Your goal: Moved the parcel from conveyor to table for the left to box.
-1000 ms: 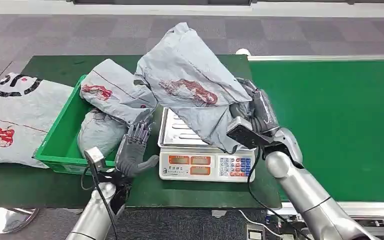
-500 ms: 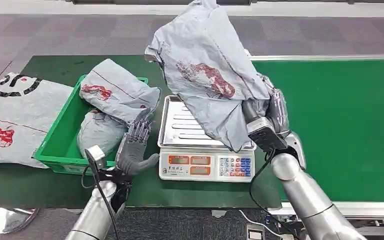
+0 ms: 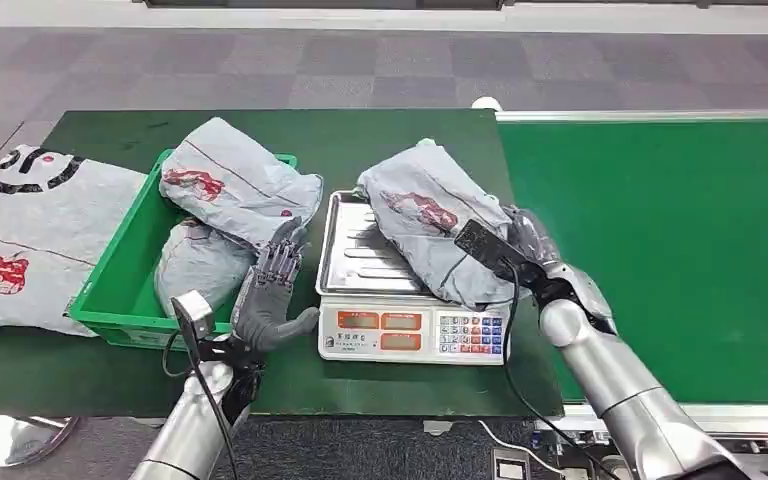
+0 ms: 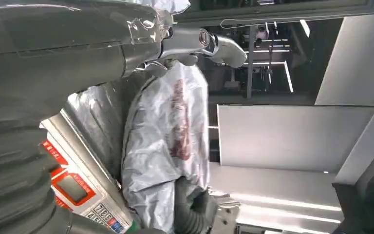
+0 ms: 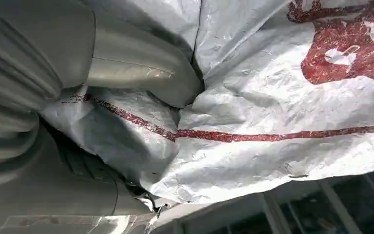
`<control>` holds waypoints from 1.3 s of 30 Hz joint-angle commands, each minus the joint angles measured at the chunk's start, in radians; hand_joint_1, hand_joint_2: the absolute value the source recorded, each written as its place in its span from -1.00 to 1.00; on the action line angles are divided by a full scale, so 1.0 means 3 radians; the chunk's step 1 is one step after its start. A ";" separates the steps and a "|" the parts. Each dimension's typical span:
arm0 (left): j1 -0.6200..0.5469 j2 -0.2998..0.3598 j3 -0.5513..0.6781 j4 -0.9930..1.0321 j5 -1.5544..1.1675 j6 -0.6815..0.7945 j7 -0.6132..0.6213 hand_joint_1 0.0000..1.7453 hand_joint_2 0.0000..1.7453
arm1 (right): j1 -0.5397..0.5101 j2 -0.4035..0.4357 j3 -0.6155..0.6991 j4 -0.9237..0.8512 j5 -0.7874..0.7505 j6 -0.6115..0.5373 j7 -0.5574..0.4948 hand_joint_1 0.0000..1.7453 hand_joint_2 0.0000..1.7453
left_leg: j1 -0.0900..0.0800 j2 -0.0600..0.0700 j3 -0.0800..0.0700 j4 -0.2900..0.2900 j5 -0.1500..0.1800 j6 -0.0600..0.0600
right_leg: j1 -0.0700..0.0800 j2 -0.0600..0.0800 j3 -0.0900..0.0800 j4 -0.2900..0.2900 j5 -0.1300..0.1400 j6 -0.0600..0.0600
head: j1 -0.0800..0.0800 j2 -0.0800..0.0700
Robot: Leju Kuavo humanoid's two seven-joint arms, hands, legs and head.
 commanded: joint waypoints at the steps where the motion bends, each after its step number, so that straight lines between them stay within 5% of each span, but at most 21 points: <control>1: -0.0070 0.0099 -0.0109 0.0185 -0.0008 0.0009 -0.0160 -1.00 1.00 | -0.0228 0.0051 0.0206 0.0476 -0.0003 0.0023 0.0003 1.00 1.00 | 0.0000 0.0012 0.0012 -0.0005 -0.0004 -0.0001 | 0.0001 0.0011 0.0008 -0.0004 -0.0001 -0.0004 | 0.0000 0.0000; 23: 0.0000 0.0098 -0.0114 0.0116 0.0005 0.0104 -0.0160 -1.00 1.00 | -0.0321 -0.0003 0.0333 0.0724 0.0051 0.0254 0.0069 1.00 1.00 | 0.0001 0.0009 0.0009 -0.0003 -0.0004 0.0000 | 0.0001 0.0009 0.0006 -0.0004 -0.0001 -0.0003 | 0.0000 0.0000; 24: 0.0009 0.0102 -0.0112 0.0099 0.0005 0.0105 -0.0160 -1.00 1.00 | -0.0319 0.0019 0.0293 0.0693 -0.0077 0.0278 -0.0153 -1.00 1.00 | 0.0001 0.0014 0.0014 -0.0005 -0.0005 0.0000 | 0.0001 0.0013 0.0010 -0.0006 -0.0001 -0.0004 | 0.0000 0.0000; 29: 0.0007 0.0102 -0.0091 0.0056 0.0012 0.0095 -0.0160 -1.00 1.00 | -0.0280 0.0114 0.0146 0.0470 -0.0509 0.0037 -0.1030 -1.00 1.00 | 0.0000 0.0016 0.0007 -0.0002 -0.0005 0.0000 | 0.0001 0.0015 0.0002 -0.0002 -0.0001 -0.0004 | 0.0000 0.0000; 39: -0.0039 0.0077 -0.0114 0.0080 -0.0001 0.0018 -0.0160 -1.00 1.00 | -0.0163 0.0058 0.0234 0.0297 -0.0638 0.0097 -0.1354 -1.00 1.00 | 0.0002 0.0009 0.0007 -0.0002 -0.0004 0.0000 | 0.0003 0.0007 0.0006 -0.0004 -0.0001 -0.0003 | 0.0000 0.0000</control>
